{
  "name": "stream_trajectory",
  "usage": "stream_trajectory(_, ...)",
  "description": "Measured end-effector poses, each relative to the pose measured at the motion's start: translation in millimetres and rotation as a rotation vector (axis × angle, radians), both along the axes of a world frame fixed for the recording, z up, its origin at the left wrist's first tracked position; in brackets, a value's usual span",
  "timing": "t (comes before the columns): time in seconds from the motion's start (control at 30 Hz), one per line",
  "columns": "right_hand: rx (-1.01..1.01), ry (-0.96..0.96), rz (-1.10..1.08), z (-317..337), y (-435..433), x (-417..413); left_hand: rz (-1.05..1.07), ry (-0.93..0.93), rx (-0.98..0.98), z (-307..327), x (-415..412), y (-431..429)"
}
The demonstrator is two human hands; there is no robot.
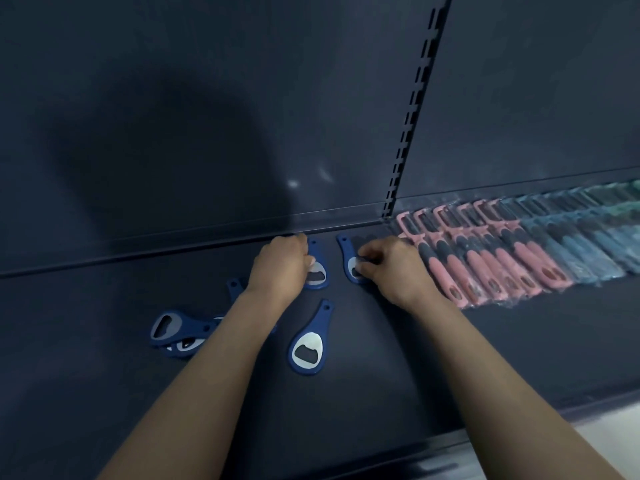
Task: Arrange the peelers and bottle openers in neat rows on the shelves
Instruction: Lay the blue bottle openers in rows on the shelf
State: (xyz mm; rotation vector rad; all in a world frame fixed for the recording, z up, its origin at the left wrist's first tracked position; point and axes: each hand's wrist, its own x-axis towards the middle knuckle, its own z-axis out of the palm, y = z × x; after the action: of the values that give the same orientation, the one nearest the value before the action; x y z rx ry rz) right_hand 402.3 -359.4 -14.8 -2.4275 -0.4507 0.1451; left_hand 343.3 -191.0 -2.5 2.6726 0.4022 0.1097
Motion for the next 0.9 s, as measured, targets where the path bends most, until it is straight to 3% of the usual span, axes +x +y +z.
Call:
stream_trajectory(0.1, -0.055, -0.031, 0.031, -1, 2, 0, -0.068, -0.097, -0.11, -6, -3, 5)
stream_trajectory(0.27, -0.129, -0.068, 0.064, -2, 9, 0, -0.29, -0.034, -0.157, -11, -11, 14)
stream_trajectory(0.9, -0.12, -0.093, 0.049, 0, 19, -8, -0.321, 0.005, -0.063, -19, -4, 26)
